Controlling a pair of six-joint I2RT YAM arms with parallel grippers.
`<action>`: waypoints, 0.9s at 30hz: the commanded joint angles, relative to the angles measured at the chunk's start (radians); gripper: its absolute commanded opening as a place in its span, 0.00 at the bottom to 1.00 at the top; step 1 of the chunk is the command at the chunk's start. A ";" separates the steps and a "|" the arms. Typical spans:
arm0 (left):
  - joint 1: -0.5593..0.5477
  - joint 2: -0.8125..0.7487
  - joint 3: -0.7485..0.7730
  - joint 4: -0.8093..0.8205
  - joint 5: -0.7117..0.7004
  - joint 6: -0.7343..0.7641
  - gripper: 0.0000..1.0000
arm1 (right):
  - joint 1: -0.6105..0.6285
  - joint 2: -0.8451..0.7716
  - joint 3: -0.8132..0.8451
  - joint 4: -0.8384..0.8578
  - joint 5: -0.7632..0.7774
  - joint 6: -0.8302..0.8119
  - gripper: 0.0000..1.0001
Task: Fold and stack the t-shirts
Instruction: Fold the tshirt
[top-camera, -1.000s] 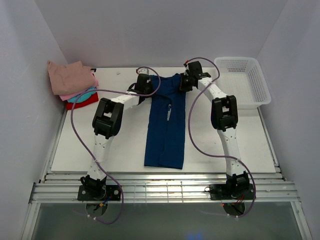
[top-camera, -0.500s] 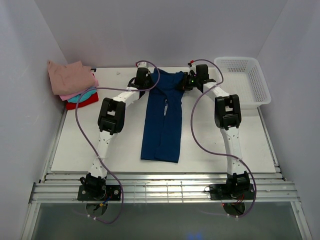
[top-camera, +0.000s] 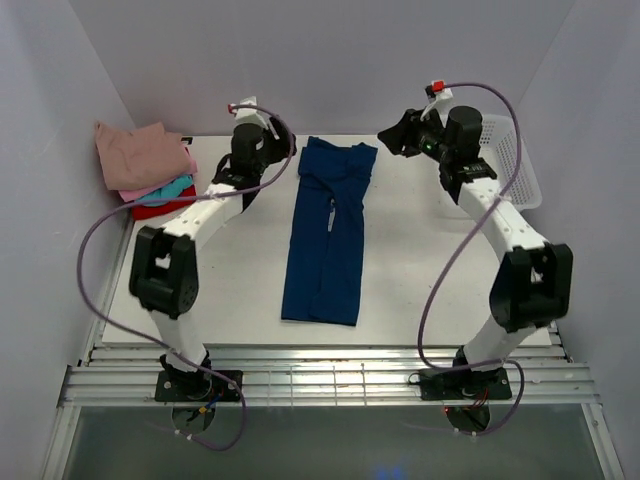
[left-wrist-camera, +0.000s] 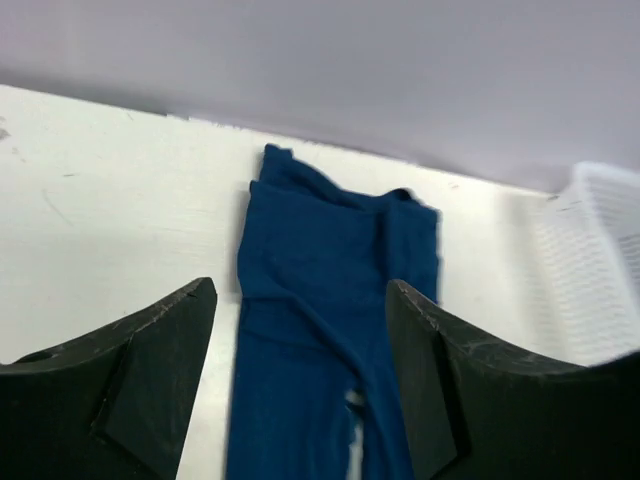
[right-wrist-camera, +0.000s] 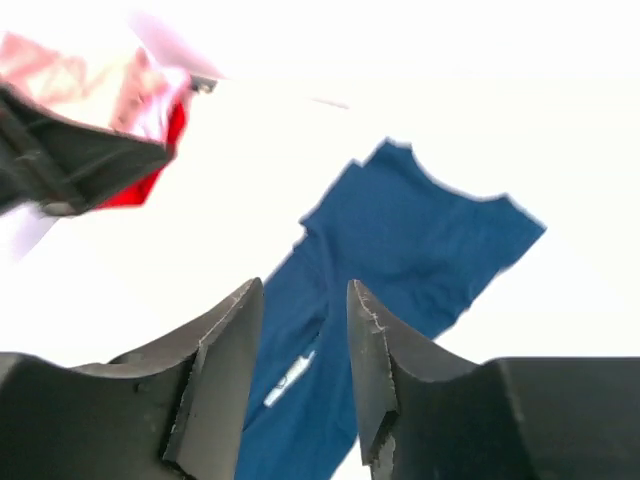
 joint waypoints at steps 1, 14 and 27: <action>0.000 -0.278 -0.204 0.007 -0.016 -0.096 0.79 | 0.067 -0.168 -0.173 -0.117 0.113 -0.078 0.47; -0.165 -0.729 -0.884 -0.283 0.007 -0.266 0.81 | 0.664 -0.440 -0.616 -0.504 0.890 0.198 0.60; -0.230 -0.981 -1.093 -0.342 0.102 -0.348 0.83 | 0.994 -0.281 -0.653 -0.698 1.066 0.555 0.60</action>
